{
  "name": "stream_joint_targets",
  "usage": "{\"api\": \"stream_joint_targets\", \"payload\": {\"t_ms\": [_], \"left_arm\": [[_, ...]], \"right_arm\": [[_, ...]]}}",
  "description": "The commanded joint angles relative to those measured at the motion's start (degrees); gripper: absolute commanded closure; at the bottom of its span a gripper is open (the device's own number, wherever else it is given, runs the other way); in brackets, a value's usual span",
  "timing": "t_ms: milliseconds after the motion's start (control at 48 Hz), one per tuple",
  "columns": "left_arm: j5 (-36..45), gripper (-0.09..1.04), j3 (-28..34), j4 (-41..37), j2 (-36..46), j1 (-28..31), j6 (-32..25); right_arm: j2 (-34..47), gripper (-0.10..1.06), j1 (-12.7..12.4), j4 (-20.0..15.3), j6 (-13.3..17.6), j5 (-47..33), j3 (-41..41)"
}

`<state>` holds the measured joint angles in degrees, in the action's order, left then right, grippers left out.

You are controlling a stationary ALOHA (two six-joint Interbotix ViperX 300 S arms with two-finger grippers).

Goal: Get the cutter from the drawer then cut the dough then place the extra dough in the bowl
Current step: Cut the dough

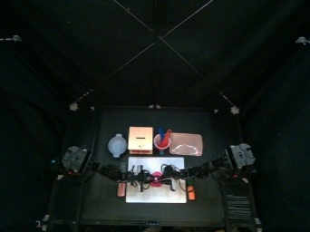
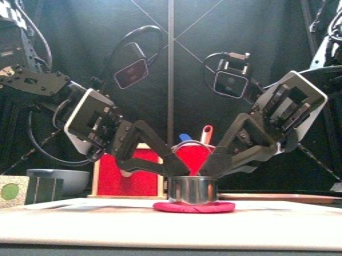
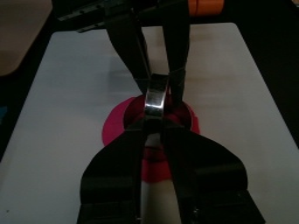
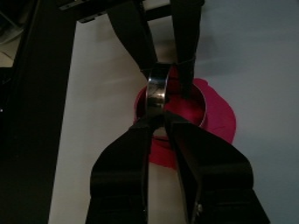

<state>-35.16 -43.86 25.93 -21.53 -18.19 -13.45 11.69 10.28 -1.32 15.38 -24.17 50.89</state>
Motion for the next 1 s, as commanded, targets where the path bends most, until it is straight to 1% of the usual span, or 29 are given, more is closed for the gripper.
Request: {"api": "stream_joint_targets", "payload": {"t_ms": [21, 188, 375, 625, 1000], "left_arm": [[4.7, 0.34, -1.5, 0.2, -2.1, -1.1, 0.1], [5.2, 0.34, -1.3, 0.2, -2.1, -1.6, 0.2], [5.1, 0.34, -1.1, 0.5, -1.8, -2.5, 0.1], [5.0, 0.34, -0.9, 0.5, -1.9, -3.1, 0.1], [5.0, 0.34, -0.9, 0.5, -1.8, -3.3, 0.2]], "right_arm": [[3.1, 0.45, -0.6, -0.1, 0.5, 2.3, 1.6], [2.3, 0.45, -1.7, -0.1, 0.4, 2.4, 2.2], [1.1, 0.45, -2.7, 0.6, 0.4, 3.5, 2.6], [1.1, 0.45, -4.8, 2.0, 0.4, 4.0, 2.6], [1.0, 0.45, -5.8, 3.0, 0.5, 5.6, 2.5]]}}
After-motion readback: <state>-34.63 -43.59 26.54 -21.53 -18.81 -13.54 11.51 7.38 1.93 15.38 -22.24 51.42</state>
